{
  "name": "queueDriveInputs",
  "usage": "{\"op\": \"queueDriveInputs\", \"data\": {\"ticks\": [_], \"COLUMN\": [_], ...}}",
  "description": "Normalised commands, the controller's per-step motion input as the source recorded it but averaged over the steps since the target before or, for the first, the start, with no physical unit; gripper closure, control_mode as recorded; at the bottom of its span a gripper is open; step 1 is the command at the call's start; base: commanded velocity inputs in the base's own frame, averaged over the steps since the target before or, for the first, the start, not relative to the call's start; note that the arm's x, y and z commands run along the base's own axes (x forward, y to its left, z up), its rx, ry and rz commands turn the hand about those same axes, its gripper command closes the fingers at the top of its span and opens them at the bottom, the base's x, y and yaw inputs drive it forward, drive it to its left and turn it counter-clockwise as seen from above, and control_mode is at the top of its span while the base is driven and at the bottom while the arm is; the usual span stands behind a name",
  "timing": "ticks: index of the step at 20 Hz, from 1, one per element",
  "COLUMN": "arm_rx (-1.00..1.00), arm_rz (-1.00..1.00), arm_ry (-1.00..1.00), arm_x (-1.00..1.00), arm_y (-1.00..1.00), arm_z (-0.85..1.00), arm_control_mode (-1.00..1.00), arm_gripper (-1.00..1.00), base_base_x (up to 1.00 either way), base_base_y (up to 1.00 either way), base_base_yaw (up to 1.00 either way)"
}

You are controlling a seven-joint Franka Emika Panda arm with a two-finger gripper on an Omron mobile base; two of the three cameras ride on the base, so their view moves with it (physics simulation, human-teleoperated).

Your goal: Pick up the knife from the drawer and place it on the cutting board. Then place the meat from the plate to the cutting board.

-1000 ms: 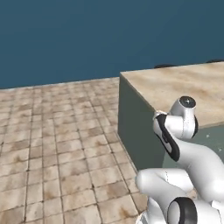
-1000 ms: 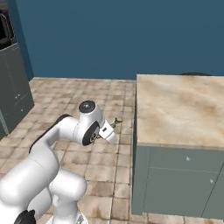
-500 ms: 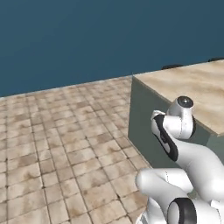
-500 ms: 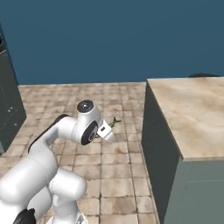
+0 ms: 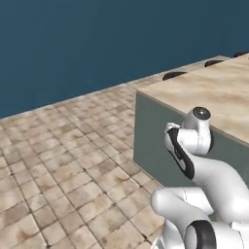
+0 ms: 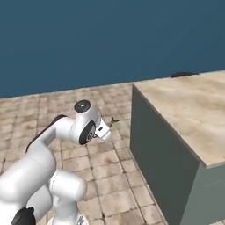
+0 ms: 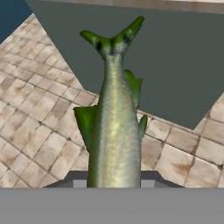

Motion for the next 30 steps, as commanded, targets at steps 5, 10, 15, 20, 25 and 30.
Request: {"op": "queueDriveInputs", "data": {"ticks": [5, 10, 15, 20, 25, 30], "arm_rx": [0.00, 0.00, 0.00, 0.00, 0.00, 0.00], "arm_rz": [0.00, 0.00, 0.00, 0.00, 0.00, 0.00], "arm_ry": [0.00, 0.00, 0.00, 0.00, 0.00, 0.00], "arm_x": [0.00, 0.00, 0.00, 0.00, 0.00, 0.00], "arm_y": [0.00, 0.00, 0.00, 0.00, 0.00, 0.00], "arm_z": [0.00, 0.00, 0.00, 0.00, 0.00, 0.00], "arm_control_mode": [1.00, 1.00, 1.00, 1.00, 1.00, 1.00], "arm_gripper": [1.00, 1.00, 1.00, 1.00, 1.00, 1.00], "base_base_x": [0.32, 0.28, 0.26, 0.25, 0.27, 0.37], "base_base_y": [0.31, 0.34, 0.37, 0.56, 0.88, 1.00], "base_base_yaw": [-0.60, -0.61, -0.60, -0.53, -0.39, -0.32]}}
